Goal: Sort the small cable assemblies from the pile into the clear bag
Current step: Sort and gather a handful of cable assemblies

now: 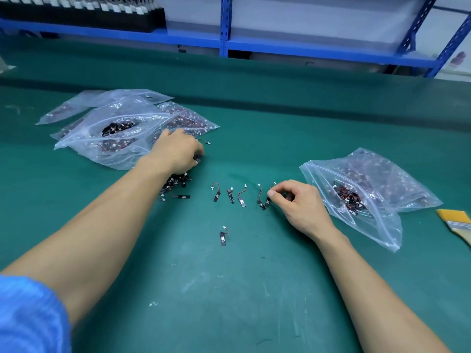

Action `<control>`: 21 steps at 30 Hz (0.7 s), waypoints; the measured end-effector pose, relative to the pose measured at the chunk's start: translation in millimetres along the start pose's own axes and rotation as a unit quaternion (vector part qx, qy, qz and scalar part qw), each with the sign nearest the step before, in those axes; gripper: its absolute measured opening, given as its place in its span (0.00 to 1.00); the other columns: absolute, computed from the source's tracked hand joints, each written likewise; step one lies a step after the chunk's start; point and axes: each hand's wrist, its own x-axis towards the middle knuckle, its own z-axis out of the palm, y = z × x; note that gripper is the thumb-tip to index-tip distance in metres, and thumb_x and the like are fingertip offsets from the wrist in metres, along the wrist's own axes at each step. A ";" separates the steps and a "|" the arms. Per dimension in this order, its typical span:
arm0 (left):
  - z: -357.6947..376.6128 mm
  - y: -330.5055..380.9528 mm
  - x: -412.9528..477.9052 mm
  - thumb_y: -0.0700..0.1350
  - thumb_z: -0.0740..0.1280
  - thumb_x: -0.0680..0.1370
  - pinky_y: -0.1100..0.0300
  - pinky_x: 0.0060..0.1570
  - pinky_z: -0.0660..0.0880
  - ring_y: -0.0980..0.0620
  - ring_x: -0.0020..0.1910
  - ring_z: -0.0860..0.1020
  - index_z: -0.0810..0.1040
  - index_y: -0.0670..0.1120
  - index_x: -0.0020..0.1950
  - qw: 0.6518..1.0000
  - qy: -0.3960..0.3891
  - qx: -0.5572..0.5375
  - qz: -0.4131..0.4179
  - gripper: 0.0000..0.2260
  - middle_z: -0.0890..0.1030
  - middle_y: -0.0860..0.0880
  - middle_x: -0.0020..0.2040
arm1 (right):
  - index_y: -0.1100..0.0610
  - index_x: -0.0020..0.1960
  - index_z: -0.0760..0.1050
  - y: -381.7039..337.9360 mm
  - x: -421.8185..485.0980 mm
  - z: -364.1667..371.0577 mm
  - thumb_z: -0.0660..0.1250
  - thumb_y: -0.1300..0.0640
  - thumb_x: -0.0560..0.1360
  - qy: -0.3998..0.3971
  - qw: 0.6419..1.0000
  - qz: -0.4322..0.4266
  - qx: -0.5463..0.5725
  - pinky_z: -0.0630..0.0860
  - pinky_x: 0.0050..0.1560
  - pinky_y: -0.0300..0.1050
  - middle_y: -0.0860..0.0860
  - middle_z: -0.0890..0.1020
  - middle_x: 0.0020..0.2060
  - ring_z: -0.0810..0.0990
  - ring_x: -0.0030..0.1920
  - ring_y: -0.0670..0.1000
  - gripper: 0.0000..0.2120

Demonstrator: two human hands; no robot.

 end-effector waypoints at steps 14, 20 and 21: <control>5.2 -11.4 -15.7 0.44 0.70 0.78 0.51 0.47 0.74 0.45 0.49 0.78 0.82 0.50 0.50 0.955 0.199 -0.214 -0.054 0.03 0.84 0.51 0.47 | 0.46 0.38 0.81 2.2 1.0 1.6 0.72 0.53 0.75 -0.006 1.000 0.014 0.001 0.70 0.38 0.38 0.38 0.80 0.35 0.73 0.33 0.44 0.07; 5.3 -10.0 -18.1 0.43 0.66 0.80 0.51 0.47 0.75 0.49 0.44 0.76 0.78 0.50 0.52 0.922 0.253 -0.285 -0.074 0.04 0.79 0.53 0.43 | 0.46 0.38 0.81 2.6 0.9 1.7 0.72 0.53 0.75 -0.006 1.000 0.012 -0.002 0.69 0.37 0.36 0.37 0.80 0.35 0.73 0.33 0.43 0.08; 4.3 -9.7 -18.4 0.43 0.65 0.80 0.52 0.47 0.75 0.49 0.44 0.76 0.78 0.50 0.52 0.915 0.263 -0.296 -0.077 0.04 0.78 0.53 0.43 | 0.45 0.38 0.80 2.7 0.8 1.6 0.72 0.53 0.75 -0.006 1.000 0.011 -0.002 0.69 0.37 0.35 0.37 0.80 0.35 0.73 0.33 0.43 0.08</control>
